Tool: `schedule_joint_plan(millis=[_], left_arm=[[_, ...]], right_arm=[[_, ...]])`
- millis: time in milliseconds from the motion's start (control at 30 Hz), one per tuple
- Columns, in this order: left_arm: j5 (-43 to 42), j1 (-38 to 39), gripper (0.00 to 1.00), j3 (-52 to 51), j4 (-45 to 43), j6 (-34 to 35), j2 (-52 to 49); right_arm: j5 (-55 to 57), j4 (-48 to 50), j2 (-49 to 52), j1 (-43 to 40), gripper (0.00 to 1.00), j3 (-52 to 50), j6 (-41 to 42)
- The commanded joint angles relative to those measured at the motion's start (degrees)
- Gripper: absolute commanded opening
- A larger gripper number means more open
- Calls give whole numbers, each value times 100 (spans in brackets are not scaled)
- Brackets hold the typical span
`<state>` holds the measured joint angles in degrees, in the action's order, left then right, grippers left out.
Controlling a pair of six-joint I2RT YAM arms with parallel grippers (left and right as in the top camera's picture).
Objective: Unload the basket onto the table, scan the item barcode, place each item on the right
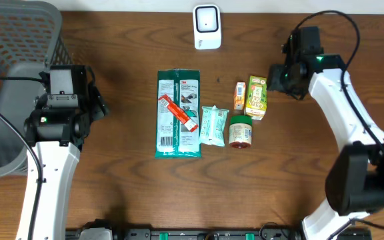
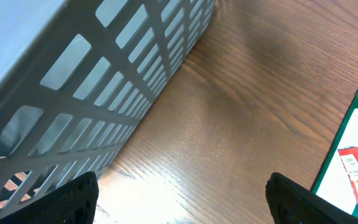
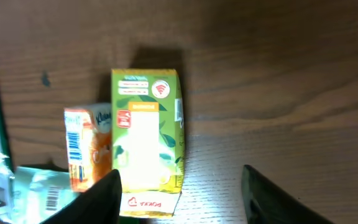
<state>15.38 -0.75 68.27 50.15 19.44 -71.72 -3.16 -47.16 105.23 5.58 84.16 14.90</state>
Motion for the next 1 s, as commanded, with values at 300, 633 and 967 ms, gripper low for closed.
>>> schedule_joint_plan(millis=[300, 633, 967], left_arm=[[74, -31, 87, 59, 15, -50, 20], [74, -31, 87, 59, 15, -50, 20], [74, -31, 87, 59, 15, -50, 20]], right_arm=[[-243, 260, 876, 540, 67, 0, 114], [1338, 448, 1032, 1010, 62, 0, 138], [1204, 455, 1012, 1014, 58, 0, 225]])
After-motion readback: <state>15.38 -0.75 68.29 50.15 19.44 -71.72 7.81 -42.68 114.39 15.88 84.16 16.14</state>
